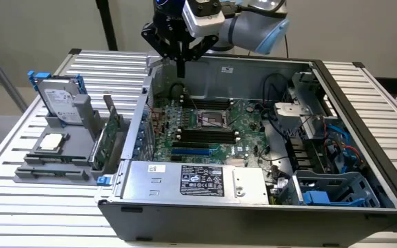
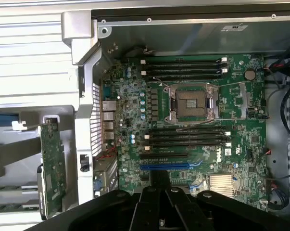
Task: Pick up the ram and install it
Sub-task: 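Reach for the ram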
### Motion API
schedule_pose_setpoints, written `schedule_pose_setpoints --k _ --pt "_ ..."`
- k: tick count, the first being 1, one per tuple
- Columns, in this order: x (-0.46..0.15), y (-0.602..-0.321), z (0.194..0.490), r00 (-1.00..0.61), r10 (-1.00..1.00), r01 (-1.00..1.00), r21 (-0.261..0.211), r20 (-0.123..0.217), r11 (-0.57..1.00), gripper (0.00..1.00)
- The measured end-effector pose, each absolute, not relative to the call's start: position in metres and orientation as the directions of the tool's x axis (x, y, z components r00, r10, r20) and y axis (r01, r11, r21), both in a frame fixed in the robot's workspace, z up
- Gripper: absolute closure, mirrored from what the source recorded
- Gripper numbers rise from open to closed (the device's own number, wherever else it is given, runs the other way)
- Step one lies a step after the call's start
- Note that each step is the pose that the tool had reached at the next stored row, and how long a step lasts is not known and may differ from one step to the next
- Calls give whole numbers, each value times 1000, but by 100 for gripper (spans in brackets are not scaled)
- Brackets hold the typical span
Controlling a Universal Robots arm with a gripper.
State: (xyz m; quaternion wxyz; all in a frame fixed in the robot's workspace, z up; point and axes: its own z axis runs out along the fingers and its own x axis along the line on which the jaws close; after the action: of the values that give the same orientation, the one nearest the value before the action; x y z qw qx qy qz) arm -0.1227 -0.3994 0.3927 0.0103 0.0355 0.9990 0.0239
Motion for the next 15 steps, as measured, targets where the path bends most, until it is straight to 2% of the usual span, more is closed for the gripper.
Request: schedule_pose_setpoints --k 15 --pt "-182 -420 391 -997 71 70 49 -19 996 100"
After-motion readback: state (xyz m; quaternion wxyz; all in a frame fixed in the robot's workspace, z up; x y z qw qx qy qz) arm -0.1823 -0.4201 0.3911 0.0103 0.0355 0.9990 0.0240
